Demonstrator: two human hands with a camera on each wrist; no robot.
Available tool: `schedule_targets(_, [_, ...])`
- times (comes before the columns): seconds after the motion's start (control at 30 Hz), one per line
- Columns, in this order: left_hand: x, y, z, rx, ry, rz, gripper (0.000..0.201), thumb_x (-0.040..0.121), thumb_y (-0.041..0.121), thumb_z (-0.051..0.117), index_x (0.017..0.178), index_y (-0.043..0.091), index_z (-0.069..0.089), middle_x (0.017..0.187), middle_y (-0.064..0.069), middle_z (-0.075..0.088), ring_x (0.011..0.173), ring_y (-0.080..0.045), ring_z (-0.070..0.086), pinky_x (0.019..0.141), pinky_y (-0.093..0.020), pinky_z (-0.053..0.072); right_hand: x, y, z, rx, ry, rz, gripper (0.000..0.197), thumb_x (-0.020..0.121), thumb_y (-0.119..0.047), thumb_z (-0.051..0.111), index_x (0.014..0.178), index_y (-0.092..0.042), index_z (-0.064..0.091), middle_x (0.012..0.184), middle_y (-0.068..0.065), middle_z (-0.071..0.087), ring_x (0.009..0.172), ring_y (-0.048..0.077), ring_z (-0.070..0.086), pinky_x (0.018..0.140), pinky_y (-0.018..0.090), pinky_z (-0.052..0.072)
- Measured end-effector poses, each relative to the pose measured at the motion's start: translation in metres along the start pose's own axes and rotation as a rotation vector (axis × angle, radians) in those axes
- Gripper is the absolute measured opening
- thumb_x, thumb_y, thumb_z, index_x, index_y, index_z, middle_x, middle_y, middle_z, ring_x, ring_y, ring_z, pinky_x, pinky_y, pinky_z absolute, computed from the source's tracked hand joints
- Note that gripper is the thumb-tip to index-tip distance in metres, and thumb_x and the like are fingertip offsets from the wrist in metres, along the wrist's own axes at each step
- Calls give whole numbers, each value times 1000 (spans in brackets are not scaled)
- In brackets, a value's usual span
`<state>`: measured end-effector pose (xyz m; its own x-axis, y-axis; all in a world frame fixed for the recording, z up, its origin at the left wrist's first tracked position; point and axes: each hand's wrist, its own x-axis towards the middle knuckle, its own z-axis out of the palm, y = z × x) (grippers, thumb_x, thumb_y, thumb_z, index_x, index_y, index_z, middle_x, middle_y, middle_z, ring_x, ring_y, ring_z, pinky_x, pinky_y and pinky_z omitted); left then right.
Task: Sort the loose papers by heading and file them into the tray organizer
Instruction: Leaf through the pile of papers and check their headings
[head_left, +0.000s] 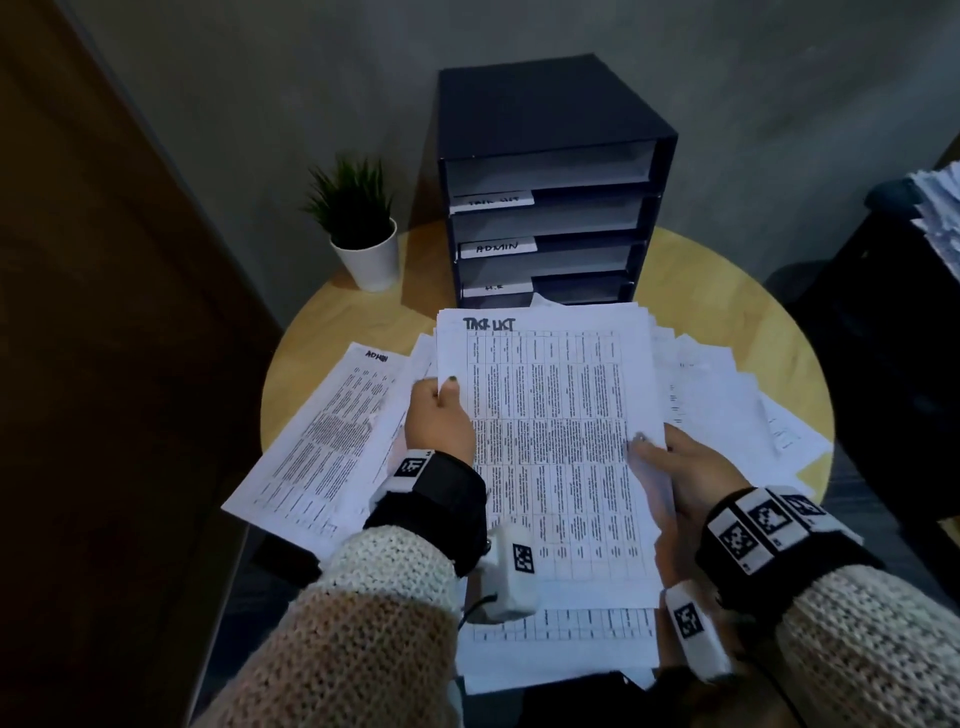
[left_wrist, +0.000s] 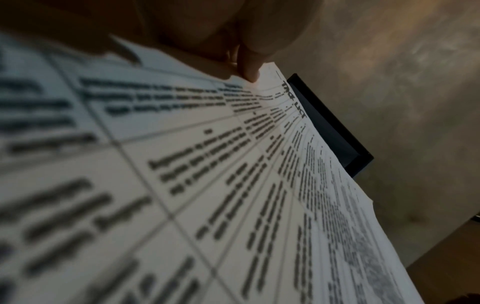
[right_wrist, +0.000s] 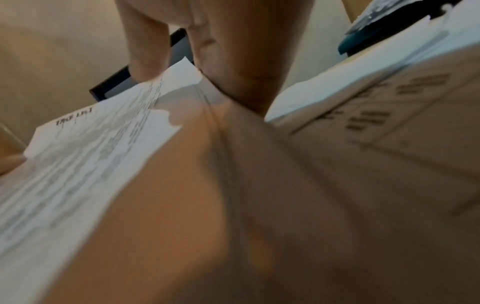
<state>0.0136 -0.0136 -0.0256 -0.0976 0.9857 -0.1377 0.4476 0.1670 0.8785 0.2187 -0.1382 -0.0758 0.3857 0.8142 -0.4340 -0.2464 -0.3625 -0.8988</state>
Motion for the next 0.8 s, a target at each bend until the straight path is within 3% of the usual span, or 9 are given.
schedule_targets(0.07, [0, -1, 0, 13, -14, 22, 20, 101, 31, 38, 95, 13, 43, 66, 1, 41, 65, -19, 40, 53, -31, 19, -2, -2, 0, -235, 2, -84, 33, 73, -41, 74, 102, -28, 63, 98, -9, 67, 101, 19, 60, 98, 43, 43])
schedule_targets(0.13, [-1, -1, 0, 22, -72, 72, 22, 101, 32, 39, 92, 12, 46, 67, 4, 44, 70, -20, 42, 49, -28, 23, 0, -3, -2, -306, 37, -110, 20, 89, -11, 60, 109, -11, 62, 87, -4, 65, 84, 16, 58, 83, 34, 47])
schedule_targets(0.2, [5, -5, -3, 13, -162, 97, 24, 100, 29, 41, 92, 12, 55, 83, 2, 56, 81, -19, 48, 57, -27, 29, 3, -6, -6, -370, 91, -101, 15, 92, -2, 52, 106, -4, 58, 80, 0, 57, 80, 17, 52, 72, 28, 40])
schedule_targets(0.3, [24, -24, -14, 176, -162, 33, 27, 97, 29, 45, 103, 14, 67, 110, -9, 63, 97, -27, 58, 78, -25, 42, 6, -14, -14, -652, 263, -66, 13, 94, -10, 52, 81, -11, 52, 72, 1, 47, 83, 21, 49, 71, 30, 35])
schedule_targets(0.4, [41, -50, -33, 529, -122, -126, 38, 94, 34, 46, 130, 23, 53, 137, -13, 45, 124, -33, 46, 102, -40, 40, 7, -16, -24, -790, 364, 18, 22, 94, -16, 53, 106, 3, 52, 110, 26, 58, 100, 31, 52, 82, 34, 36])
schedule_targets(0.47, [44, -60, -45, 642, -144, -221, 50, 95, 35, 45, 142, 22, 36, 145, -14, 34, 133, -35, 33, 110, -46, 31, 7, -16, -27, -818, 382, 72, 24, 94, -17, 52, 105, 4, 50, 120, 28, 54, 99, 32, 51, 80, 33, 35])
schedule_targets(0.53, [44, -65, -52, 628, -123, -250, 52, 95, 35, 47, 144, 21, 32, 145, -14, 33, 133, -35, 32, 110, -47, 30, 9, -15, -27, -844, 380, 123, 30, 95, -19, 51, 111, 6, 50, 122, 27, 54, 109, 35, 51, 84, 33, 37])
schedule_targets(0.7, [48, -70, -55, 517, -33, -133, 35, 93, 28, 54, 125, 17, 51, 128, -12, 53, 112, -33, 55, 93, -44, 47, 10, -16, -23, -858, 372, 172, 27, 95, -22, 50, 108, 2, 48, 124, 26, 52, 116, 35, 49, 92, 34, 37])
schedule_targets(0.8, [48, -67, -57, 570, 4, -93, 29, 97, 31, 47, 121, 24, 61, 125, -11, 55, 112, -32, 54, 97, -46, 45, 8, -16, -23, -853, 373, 174, 22, 95, -22, 50, 100, -1, 46, 122, 26, 53, 115, 34, 50, 91, 34, 37])
